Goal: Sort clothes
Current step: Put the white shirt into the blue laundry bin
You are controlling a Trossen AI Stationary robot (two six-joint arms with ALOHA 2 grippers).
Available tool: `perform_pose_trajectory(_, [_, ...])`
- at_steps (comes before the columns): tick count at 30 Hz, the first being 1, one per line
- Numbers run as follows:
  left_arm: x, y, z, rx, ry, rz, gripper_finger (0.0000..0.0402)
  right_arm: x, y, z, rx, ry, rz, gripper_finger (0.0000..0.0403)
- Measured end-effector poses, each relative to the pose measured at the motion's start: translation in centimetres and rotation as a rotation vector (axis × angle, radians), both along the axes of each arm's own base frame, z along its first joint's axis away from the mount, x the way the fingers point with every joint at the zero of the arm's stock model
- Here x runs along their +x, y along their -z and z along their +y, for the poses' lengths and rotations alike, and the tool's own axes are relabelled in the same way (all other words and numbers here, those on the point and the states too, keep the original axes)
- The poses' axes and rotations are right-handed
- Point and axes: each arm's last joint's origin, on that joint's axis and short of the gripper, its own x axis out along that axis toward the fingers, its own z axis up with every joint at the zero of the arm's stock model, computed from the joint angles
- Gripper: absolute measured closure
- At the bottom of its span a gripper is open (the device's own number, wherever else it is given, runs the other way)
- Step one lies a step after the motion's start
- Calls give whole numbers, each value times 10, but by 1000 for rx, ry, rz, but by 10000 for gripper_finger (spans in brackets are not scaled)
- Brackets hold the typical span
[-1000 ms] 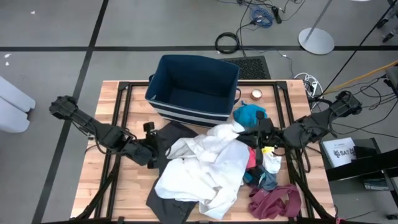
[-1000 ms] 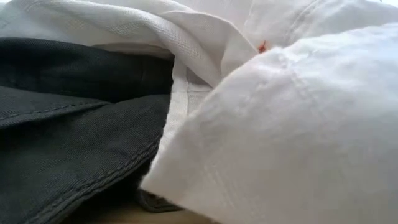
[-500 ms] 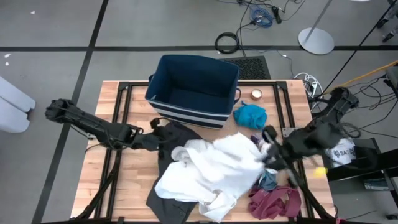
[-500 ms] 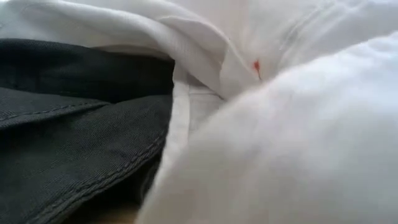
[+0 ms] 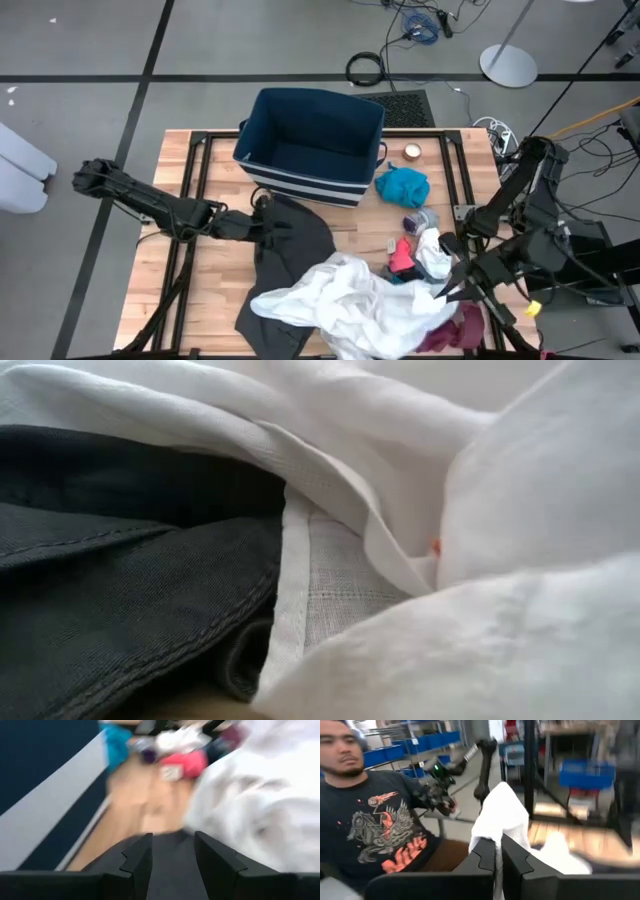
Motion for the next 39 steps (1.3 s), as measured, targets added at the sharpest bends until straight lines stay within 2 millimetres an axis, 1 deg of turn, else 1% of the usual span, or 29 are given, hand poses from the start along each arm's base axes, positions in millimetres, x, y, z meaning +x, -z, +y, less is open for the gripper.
perform_pose_trajectory(3, [5,-6,-5,-41,53,-84,250,-1,8,-1,48,29,111,403])
perform_pose_trajectory(6, [13,-6,-11,-43,74,-136,250,-1,15,-4,66,102,188,403])
perform_pose_trajectory(10, [26,5,-22,-73,137,-148,250,-1,19,-6,56,138,217,403])
perform_pose_trajectory(12, [33,14,-27,-136,162,-133,250,-1,19,-6,60,136,215,403])
perform_pose_trajectory(14, [42,18,-32,-208,196,-132,250,-1,19,-6,59,136,216,403])
perform_pose_trajectory(17, [56,9,-42,-295,203,-141,250,-1,19,-6,58,136,216,403])
perform_pose_trajectory(21, [76,-7,-49,-385,176,-160,250,-1,19,-6,57,136,216,403])
perform_pose_trajectory(22, [80,-10,-50,-378,174,-138,250,-1,19,-6,57,136,216,403])
perform_pose_trajectory(24, [88,-14,-53,-310,185,-56,249,-1,19,-6,57,135,217,403])
perform_pose_trajectory(26, [95,-10,-56,-222,172,66,249,-1,19,-6,55,134,218,403])
perform_pose_trajectory(28, [102,-6,-58,-161,166,146,249,-1,20,-6,54,135,222,403])
perform_pose_trajectory(31, [112,-7,-62,-139,180,152,249,-2,22,-7,50,141,241,403])
perform_pose_trajectory(33, [114,-6,-65,-135,207,165,249,-2,23,-7,48,144,251,403])
perform_pose_trajectory(39, [112,11,-65,-92,194,313,249,-2,25,-7,57,148,274,403])
